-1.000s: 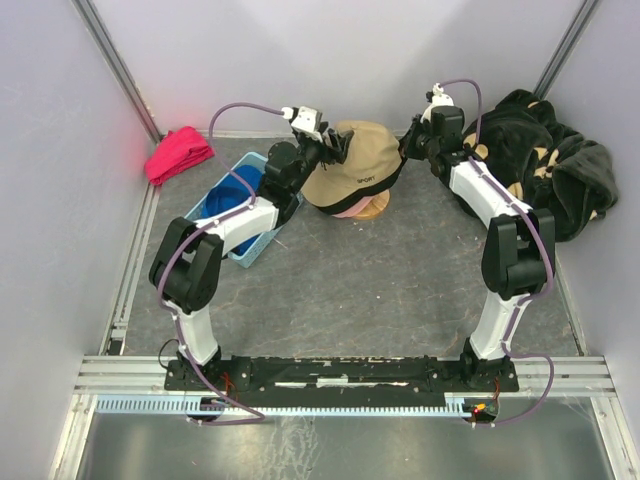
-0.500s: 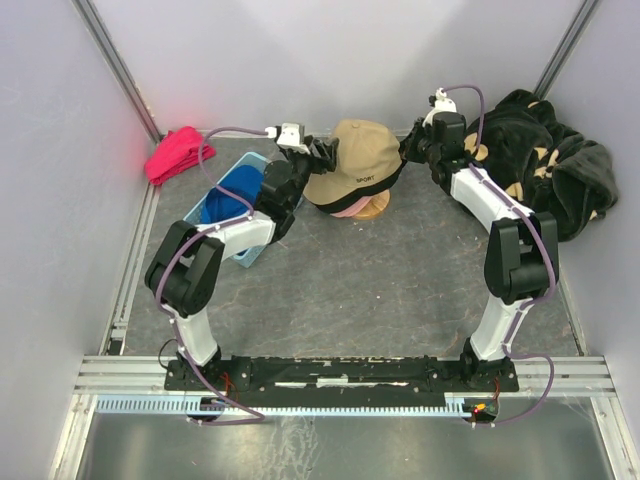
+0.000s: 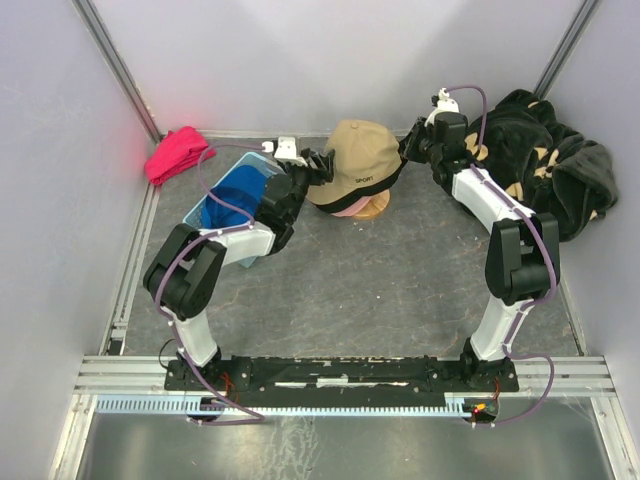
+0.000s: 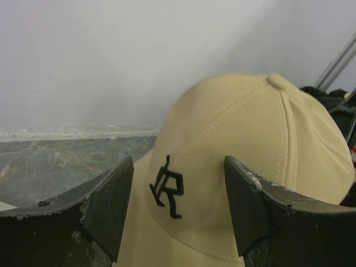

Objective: Stack the hats
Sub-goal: Stack the hat on the hat.

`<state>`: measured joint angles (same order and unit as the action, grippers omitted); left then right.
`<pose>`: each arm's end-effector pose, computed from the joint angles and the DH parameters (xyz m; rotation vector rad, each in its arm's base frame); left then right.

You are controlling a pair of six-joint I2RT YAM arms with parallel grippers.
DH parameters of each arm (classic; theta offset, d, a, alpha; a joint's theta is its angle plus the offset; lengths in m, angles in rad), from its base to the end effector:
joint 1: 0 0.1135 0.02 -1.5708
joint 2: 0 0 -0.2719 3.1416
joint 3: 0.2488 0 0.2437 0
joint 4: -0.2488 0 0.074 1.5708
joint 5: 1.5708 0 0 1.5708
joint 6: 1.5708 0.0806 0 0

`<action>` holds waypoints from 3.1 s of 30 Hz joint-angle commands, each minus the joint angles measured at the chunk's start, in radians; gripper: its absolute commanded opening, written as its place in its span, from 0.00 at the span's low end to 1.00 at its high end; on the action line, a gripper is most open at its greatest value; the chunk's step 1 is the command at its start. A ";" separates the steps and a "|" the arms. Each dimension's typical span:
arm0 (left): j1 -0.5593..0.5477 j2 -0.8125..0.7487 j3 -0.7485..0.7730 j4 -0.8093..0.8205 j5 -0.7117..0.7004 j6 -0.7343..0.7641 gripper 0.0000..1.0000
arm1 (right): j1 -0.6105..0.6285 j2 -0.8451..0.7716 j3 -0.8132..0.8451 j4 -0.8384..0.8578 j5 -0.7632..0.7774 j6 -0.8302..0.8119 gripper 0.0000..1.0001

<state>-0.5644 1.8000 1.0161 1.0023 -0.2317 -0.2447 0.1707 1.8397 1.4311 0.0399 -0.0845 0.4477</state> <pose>0.3819 -0.2199 0.2871 0.0218 1.3774 -0.5229 0.4687 0.0877 0.2812 0.2153 1.9582 0.4901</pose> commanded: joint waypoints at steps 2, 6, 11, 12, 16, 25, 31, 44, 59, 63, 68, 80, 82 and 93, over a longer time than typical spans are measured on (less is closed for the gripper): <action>-0.040 -0.023 -0.038 0.073 -0.004 -0.028 0.72 | -0.010 -0.036 0.037 -0.029 0.022 -0.006 0.30; -0.056 -0.011 -0.048 0.072 0.000 -0.030 0.71 | -0.010 -0.035 0.047 -0.035 0.020 -0.005 0.32; -0.075 0.001 -0.060 0.077 -0.001 -0.031 0.71 | -0.010 -0.034 0.059 -0.042 0.018 -0.007 0.33; -0.078 0.002 -0.061 0.077 -0.001 -0.033 0.71 | -0.010 -0.035 0.060 -0.043 0.017 -0.008 0.33; -0.090 0.009 -0.063 0.074 0.004 -0.032 0.70 | -0.010 -0.035 0.068 -0.049 0.020 -0.012 0.33; -0.122 0.030 -0.074 0.067 0.005 -0.010 0.70 | -0.011 0.001 0.093 -0.113 0.044 -0.032 0.29; -0.129 0.029 -0.117 0.089 -0.029 -0.023 0.69 | -0.010 0.023 0.099 -0.137 0.064 -0.042 0.15; -0.139 0.060 -0.127 0.099 -0.029 -0.051 0.69 | -0.010 0.065 0.079 -0.196 0.108 -0.046 0.05; -0.143 0.084 -0.128 0.104 -0.027 -0.061 0.69 | -0.012 0.042 0.045 -0.158 0.135 -0.027 0.11; -0.143 0.053 -0.147 0.115 -0.044 -0.053 0.70 | -0.012 0.026 0.066 -0.158 0.141 -0.024 0.19; -0.143 -0.001 -0.160 0.130 -0.076 -0.052 0.73 | -0.013 0.006 0.074 -0.135 0.129 -0.001 0.24; -0.149 -0.088 -0.128 0.089 -0.086 -0.019 0.77 | -0.029 -0.036 0.085 -0.082 0.090 0.076 0.27; -0.149 -0.098 -0.130 0.083 -0.094 -0.014 0.77 | -0.035 -0.043 0.082 -0.072 0.089 0.092 0.27; -0.152 -0.131 -0.125 0.049 -0.151 0.010 0.78 | -0.072 -0.078 0.026 0.020 0.080 0.193 0.34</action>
<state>-0.7094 1.7267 0.8593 1.0401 -0.3363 -0.2707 0.1318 1.8309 1.4857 -0.0334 -0.0383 0.5949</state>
